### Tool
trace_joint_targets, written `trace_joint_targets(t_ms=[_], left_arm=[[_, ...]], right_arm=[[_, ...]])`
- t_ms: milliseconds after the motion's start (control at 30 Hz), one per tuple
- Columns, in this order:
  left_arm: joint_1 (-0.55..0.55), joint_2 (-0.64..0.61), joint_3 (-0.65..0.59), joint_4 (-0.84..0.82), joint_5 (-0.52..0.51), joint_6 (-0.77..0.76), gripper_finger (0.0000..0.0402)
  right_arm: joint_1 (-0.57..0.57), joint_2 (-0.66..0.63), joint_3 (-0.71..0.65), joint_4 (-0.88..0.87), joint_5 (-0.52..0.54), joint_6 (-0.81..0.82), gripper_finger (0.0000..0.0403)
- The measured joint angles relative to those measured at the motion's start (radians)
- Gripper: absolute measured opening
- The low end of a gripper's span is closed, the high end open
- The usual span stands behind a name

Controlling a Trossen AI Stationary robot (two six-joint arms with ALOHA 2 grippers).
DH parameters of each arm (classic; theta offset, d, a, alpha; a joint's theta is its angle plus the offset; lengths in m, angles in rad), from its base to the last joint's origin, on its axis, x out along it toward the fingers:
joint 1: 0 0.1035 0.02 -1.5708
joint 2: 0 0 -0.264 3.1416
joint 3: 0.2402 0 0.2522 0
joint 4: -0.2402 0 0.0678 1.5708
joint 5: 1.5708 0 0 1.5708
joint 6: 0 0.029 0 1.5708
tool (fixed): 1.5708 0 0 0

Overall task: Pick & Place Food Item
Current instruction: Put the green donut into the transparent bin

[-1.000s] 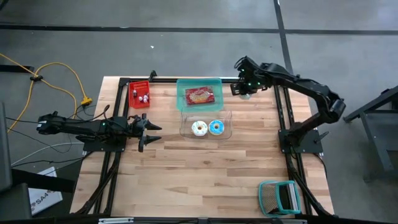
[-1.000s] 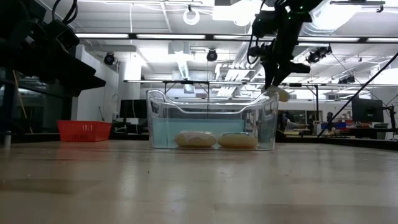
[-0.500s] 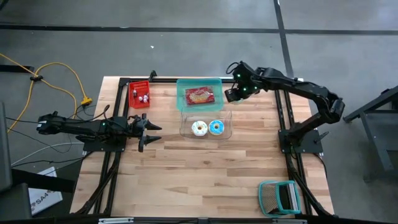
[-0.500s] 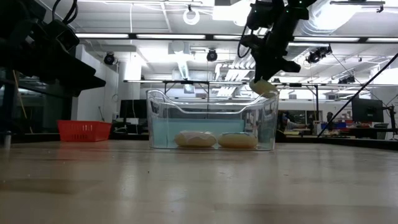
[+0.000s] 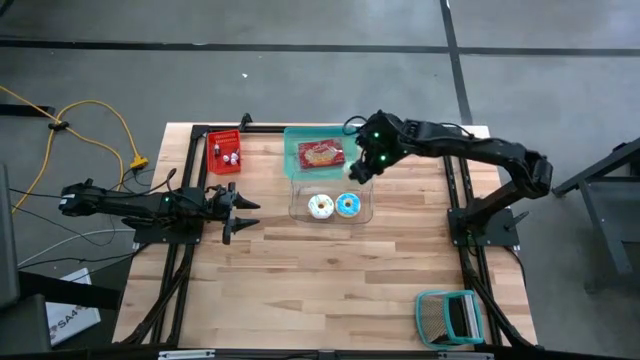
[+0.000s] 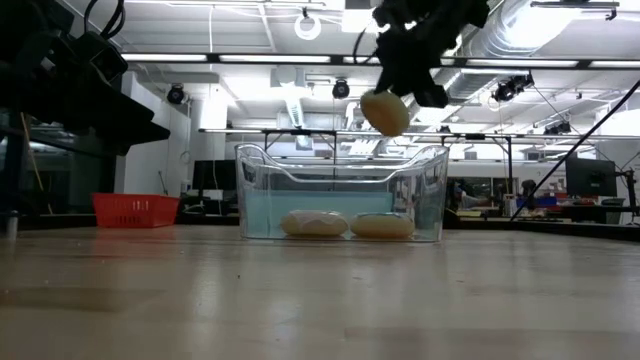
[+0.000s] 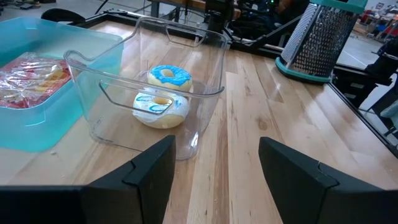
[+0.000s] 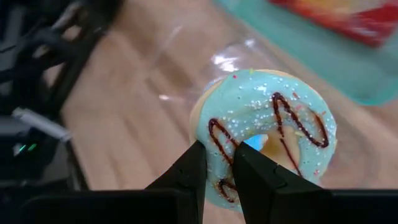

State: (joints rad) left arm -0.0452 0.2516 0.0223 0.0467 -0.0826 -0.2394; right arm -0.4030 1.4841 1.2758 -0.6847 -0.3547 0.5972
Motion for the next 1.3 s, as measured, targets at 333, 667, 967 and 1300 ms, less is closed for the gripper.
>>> trace_joint_targets(t_ms=[333,667,967,1300], left_arm=[[0.000,0.000,0.000,0.000,0.000,0.000,0.0225],[0.000,0.000,0.000,0.000,0.000,0.000,0.0225],[0.000,0.000,0.000,0.003,0.000,0.000,0.0225],[0.000,0.000,0.000,0.008,0.000,0.000,0.0225]], right_arm=[[0.125,0.000,0.000,0.152,-0.065,-0.019,0.0064],[0.177,0.002,0.000,0.166,0.095,-0.020,0.0064],[0.181,0.094,0.000,0.112,0.112,-0.038,0.0064],[0.181,0.185,0.000,0.126,0.107,-0.112,0.0064]])
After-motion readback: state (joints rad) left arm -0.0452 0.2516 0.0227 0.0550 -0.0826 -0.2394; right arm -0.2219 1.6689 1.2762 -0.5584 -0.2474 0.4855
